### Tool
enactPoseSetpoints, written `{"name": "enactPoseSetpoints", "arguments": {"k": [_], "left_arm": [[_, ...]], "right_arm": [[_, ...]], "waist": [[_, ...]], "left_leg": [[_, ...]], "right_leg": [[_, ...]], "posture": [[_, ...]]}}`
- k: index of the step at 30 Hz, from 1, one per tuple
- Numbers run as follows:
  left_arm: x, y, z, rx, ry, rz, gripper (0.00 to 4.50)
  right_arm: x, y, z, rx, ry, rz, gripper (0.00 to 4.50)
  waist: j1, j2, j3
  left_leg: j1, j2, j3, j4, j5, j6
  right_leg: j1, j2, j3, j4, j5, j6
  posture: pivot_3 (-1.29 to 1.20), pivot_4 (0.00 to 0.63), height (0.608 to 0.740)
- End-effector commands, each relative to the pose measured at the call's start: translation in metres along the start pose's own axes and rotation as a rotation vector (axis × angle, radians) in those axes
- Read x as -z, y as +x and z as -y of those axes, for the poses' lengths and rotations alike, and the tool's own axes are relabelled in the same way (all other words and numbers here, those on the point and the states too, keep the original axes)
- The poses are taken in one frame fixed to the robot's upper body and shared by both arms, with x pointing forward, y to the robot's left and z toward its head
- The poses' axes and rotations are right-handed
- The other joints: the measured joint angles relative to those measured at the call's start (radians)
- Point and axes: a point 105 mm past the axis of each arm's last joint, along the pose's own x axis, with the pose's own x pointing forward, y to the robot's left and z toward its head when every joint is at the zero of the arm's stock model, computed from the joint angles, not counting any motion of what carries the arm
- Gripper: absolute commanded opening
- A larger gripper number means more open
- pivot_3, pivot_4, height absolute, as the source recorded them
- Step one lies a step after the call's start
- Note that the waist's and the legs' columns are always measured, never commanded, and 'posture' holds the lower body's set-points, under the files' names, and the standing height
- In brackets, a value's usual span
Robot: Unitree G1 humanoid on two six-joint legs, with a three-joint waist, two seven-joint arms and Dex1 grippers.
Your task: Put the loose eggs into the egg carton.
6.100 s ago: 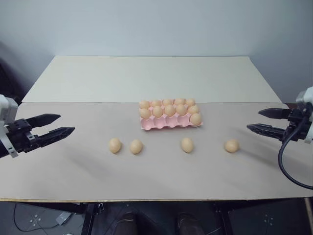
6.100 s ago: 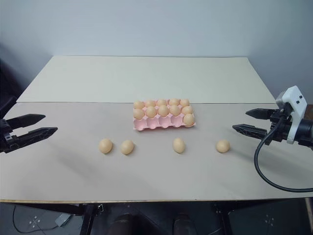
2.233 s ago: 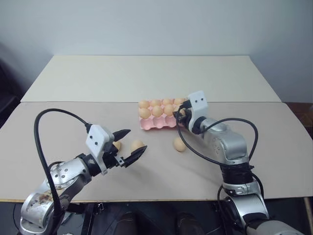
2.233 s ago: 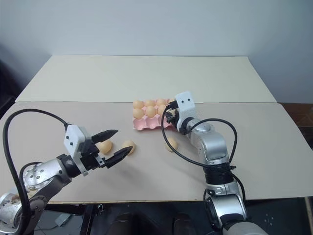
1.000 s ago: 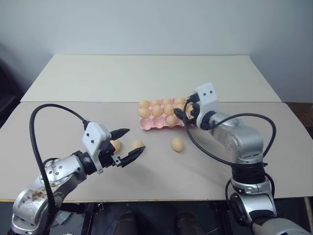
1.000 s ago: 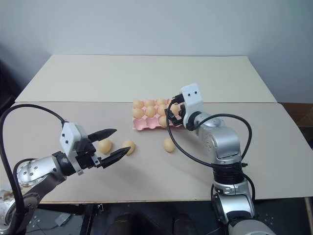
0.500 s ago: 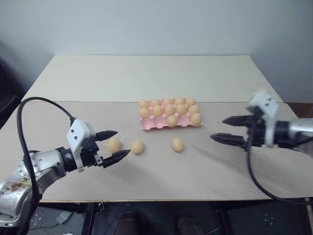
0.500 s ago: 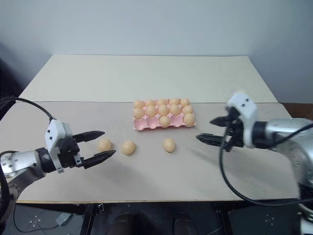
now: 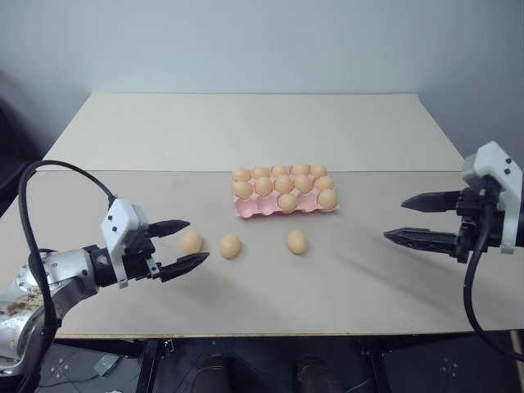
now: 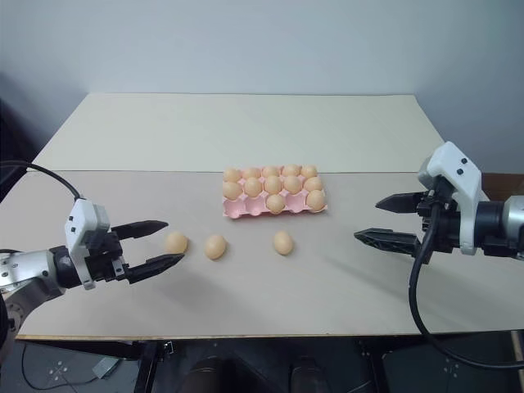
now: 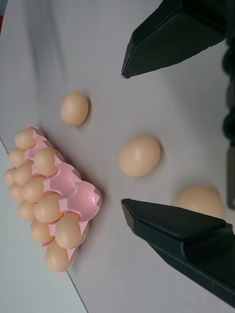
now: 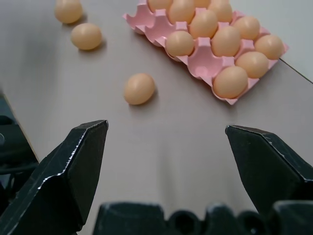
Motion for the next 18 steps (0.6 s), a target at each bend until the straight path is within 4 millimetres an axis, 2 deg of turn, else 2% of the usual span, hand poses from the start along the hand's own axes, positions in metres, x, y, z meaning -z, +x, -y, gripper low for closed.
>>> {"name": "enactPoseSetpoints", "arguments": {"k": [1,7,10,18], "left_arm": [[-0.011,-0.003,0.005,0.011,0.049,0.025,4.29],[-0.01,0.0,0.011,0.016,0.044,0.029,4.29],[-0.01,0.001,0.013,0.016,0.04,0.03,4.29],[-0.007,0.004,0.014,0.017,0.038,0.03,4.29]], "right_arm": [[-0.006,0.018,-0.006,0.013,-0.037,0.023,4.48],[-0.003,0.068,-0.017,0.075,0.047,0.01,4.48],[-0.003,0.086,-0.015,0.155,0.107,-0.008,4.48],[0.004,0.127,-0.022,0.214,0.202,-0.101,4.48]], "waist": [[-0.001,0.0,0.0],[-0.001,0.0,0.0],[0.0,0.0,0.0],[-0.001,0.0,0.0]], "left_leg": [[0.0,0.0,0.0,0.0,0.0,0.0],[0.0,0.0,0.0,0.0,0.0,0.0],[-0.004,0.0,0.0,0.0,0.0,0.0],[-0.004,0.0,0.0,0.0,0.0,-0.001]], "right_leg": [[0.0,0.0,0.0,0.0,0.0,0.0],[-0.001,0.0,0.0,0.001,0.0,0.0],[-0.004,0.0,0.0,0.001,0.0,0.0],[-0.006,0.0,0.0,0.002,0.0,0.0]], "posture": [[0.0,0.15,0.74],[0.0,0.15,0.74],[0.0,0.15,0.74],[0.0,0.15,0.74]]}}
